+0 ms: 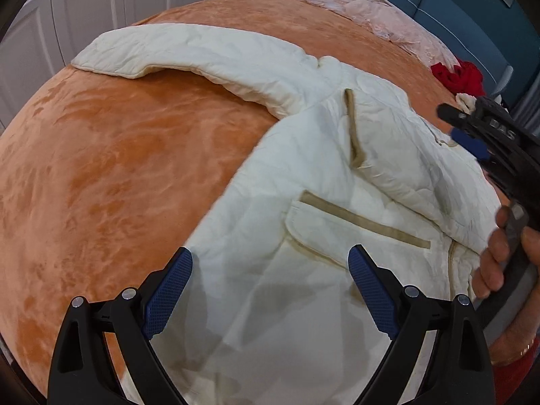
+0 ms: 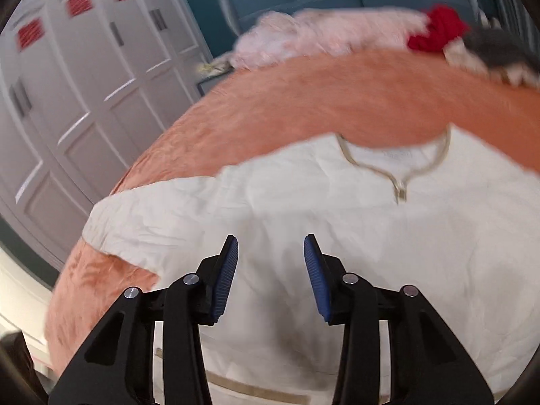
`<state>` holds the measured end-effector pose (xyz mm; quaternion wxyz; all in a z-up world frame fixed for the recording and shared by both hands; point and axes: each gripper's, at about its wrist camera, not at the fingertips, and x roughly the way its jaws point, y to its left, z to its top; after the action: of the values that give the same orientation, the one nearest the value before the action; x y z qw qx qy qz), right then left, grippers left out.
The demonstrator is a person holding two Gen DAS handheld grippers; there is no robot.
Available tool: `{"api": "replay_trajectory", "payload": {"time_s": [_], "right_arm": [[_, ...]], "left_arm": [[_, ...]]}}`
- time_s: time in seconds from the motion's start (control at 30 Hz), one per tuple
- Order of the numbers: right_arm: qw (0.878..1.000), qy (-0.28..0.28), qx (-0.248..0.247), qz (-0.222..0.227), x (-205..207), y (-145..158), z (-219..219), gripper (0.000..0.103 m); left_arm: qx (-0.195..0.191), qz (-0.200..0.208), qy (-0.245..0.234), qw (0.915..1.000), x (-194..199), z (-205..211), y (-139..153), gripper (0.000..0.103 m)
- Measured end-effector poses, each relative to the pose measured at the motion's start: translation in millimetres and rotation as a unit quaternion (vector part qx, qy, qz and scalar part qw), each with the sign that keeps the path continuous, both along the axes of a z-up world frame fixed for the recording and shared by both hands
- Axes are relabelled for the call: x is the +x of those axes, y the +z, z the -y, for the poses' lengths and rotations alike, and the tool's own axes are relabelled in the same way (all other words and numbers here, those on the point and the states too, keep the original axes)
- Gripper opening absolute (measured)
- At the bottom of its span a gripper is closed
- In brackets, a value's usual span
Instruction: Fold large clothes
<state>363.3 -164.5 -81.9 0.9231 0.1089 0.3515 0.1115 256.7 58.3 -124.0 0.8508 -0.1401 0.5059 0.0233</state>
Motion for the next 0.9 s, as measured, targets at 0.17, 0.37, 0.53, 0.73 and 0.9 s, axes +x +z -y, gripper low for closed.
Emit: {"api": "replay_trajectory", "payload": {"time_s": [0.17, 0.37, 0.53, 0.73, 0.9], "right_arm": [[0.991, -0.122, 0.051, -0.025, -47, -13, 90, 0.045], [0.962, -0.249, 0.080, -0.077, -107, -55, 212, 0.054], [0.939, -0.294, 0.168, -0.062, -121, -71, 268, 0.062], [0.928, -0.299, 0.217, -0.051, -93, -74, 289, 0.020], [0.932, -0.298, 0.202, 0.040, -104, -30, 289, 0.009]], "left_arm": [[-0.037, 0.008, -0.010, 0.9992, 27, 2, 0, 0.091], [-0.150, 0.017, 0.004, 0.9885, 81, 31, -12, 0.091], [-0.154, 0.031, 0.018, 0.9873, 106, 56, -21, 0.089], [-0.136, 0.061, -0.047, 0.9877, 129, 79, -7, 0.007], [-0.105, 0.140, -0.086, 0.9808, 133, 87, 35, 0.006]]}}
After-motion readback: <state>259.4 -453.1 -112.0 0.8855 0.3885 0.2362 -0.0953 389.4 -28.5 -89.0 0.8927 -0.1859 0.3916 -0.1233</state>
